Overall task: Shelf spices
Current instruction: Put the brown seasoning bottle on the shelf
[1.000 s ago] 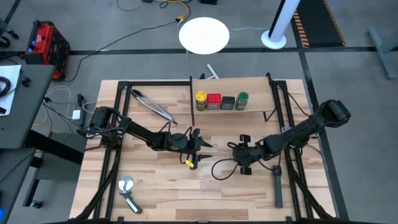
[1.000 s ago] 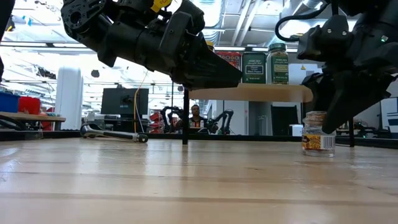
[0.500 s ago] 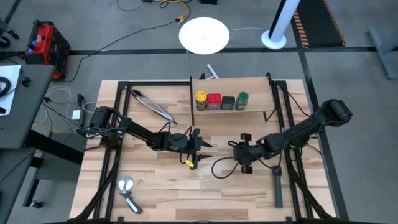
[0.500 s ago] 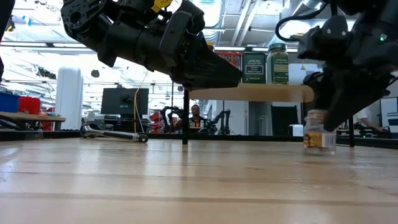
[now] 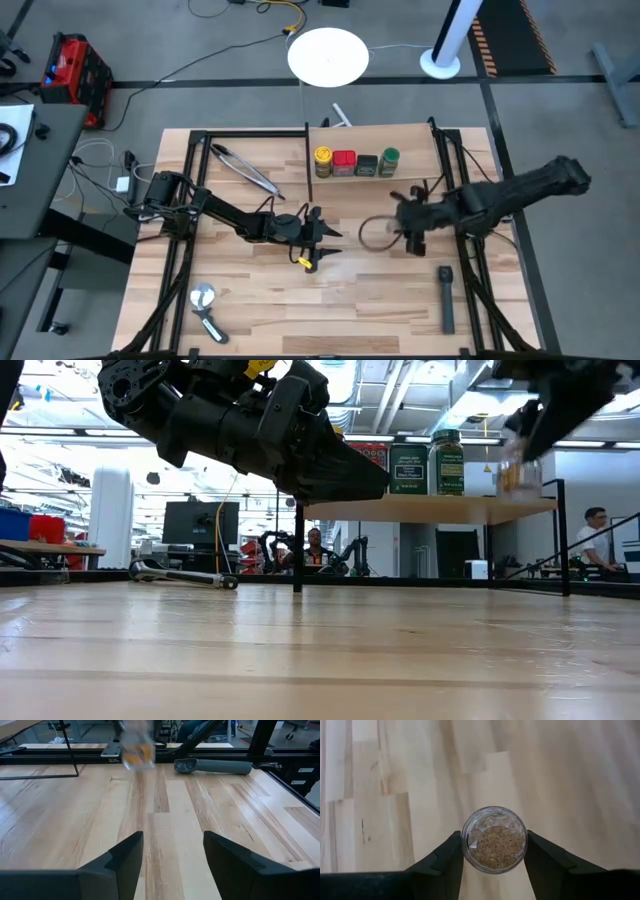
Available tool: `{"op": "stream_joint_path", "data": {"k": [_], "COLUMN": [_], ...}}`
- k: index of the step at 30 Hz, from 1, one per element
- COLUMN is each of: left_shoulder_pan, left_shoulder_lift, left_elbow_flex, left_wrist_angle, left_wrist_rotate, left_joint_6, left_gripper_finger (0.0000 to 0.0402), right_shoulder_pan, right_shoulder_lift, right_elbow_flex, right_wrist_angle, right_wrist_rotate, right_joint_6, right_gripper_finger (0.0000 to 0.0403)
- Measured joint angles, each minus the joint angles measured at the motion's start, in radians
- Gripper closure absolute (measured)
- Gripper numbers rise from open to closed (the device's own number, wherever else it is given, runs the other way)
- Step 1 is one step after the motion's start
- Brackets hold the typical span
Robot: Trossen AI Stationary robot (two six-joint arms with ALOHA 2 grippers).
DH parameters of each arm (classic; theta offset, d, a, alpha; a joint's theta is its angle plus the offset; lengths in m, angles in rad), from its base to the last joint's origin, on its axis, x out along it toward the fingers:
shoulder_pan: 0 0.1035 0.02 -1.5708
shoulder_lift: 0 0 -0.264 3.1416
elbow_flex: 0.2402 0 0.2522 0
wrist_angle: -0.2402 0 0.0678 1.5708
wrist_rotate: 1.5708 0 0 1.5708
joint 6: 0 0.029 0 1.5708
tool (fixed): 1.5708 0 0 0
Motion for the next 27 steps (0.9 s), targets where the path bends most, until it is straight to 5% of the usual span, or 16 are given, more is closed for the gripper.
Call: {"op": "stream_joint_path", "data": {"k": [7, 17, 27], "left_shoulder_pan": [0.000, 0.000, 0.000], "left_shoulder_lift": [0.000, 0.000, 0.000], "left_elbow_flex": [0.000, 0.000, 0.000], "left_wrist_angle": [0.001, 0.000, -0.001], "left_wrist_rotate": [0.000, 0.000, 0.000], "left_joint_6": [-0.003, -0.014, -0.018], "left_gripper_finger": [0.0201, 0.0201, 0.0201], "right_shoulder_pan": [-0.153, -0.432, -0.665], "right_shoulder_lift": [-0.071, -0.086, -0.085], "right_elbow_flex": [0.138, 0.207, 0.206], "right_wrist_angle": [-0.222, -0.263, -0.246], "right_wrist_rotate": [0.004, 0.002, -0.158], "right_joint_6": [-0.078, -0.268, -0.414], "right_gripper_finger": [0.0225, 0.0225, 0.0225]}}
